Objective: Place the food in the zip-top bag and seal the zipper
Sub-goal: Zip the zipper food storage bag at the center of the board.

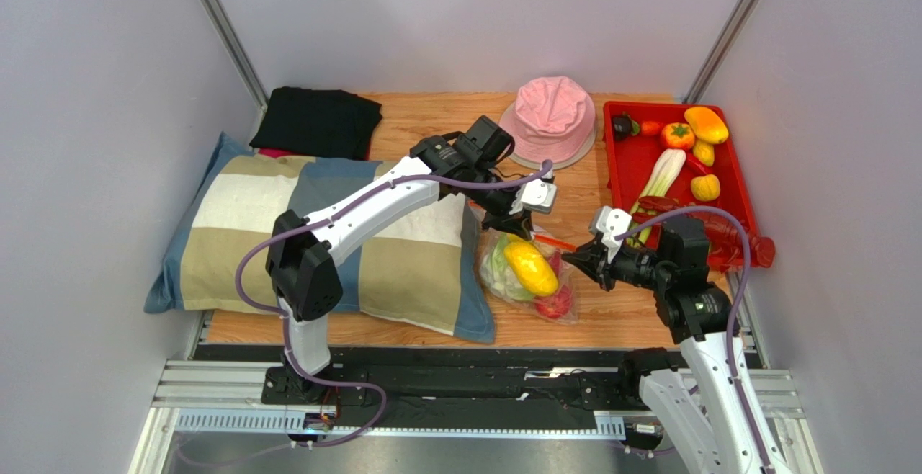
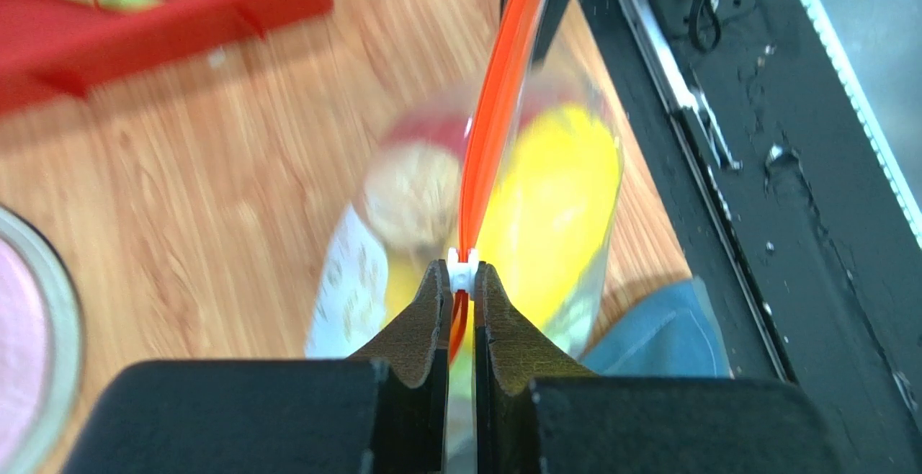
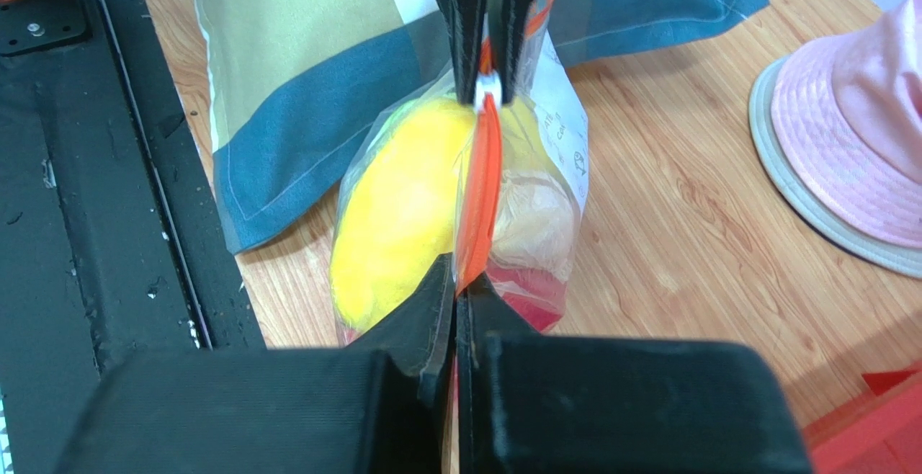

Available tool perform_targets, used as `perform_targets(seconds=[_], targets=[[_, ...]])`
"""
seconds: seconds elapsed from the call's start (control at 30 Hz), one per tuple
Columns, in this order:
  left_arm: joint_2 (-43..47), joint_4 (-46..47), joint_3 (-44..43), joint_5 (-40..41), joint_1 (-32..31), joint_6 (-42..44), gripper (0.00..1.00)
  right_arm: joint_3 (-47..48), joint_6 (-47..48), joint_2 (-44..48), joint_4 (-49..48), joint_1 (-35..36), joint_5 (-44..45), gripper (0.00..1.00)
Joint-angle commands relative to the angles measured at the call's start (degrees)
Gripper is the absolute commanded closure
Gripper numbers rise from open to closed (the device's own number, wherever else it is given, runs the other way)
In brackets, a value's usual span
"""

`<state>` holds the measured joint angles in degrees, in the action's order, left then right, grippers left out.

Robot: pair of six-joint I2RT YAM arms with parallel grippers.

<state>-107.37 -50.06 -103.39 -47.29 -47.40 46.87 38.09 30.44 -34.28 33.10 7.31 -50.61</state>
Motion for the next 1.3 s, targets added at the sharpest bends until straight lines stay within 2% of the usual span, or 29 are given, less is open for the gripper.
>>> perform_targets(seconds=[0.0, 0.57, 0.63, 0.83, 0.93, 1.07, 1.27], targets=[[3.2, -4.6, 4.1, 6.2, 4.7, 2.8, 0.92, 2.7, 2.1, 2.2, 1.3, -1.5, 0.5, 1.0], [7.6, -8.5, 9.9, 10.7, 17.9, 8.2, 0.88, 5.5, 2.9, 3.3, 5.8, -6.8, 6.9, 1.0], [8.2, -8.9, 10.1, 10.9, 19.0, 9.0, 0.88, 5.7, 2.6, 3.3, 5.9, -9.2, 7.5, 1.0], [10.6, -10.8, 10.8, 10.1, 19.4, 11.5, 0.88, 6.6, 1.2, 3.0, 6.2, -10.6, 8.9, 1.0], [11.7, -11.6, 10.3, 8.5, 19.2, 11.0, 0.88, 7.4, 1.9, 2.6, 8.6, -10.7, 6.8, 1.0], [12.4, -20.0, 6.6, 3.6, 16.7, 13.5, 0.89, 10.3, 5.9, 1.3, 17.2, -10.7, 3.3, 1.0], [13.3, -28.2, 3.0, 0.7, 11.8, 14.8, 0.89, 15.3, 11.0, -1.8, 29.4, -10.7, 0.0, 1.0]])
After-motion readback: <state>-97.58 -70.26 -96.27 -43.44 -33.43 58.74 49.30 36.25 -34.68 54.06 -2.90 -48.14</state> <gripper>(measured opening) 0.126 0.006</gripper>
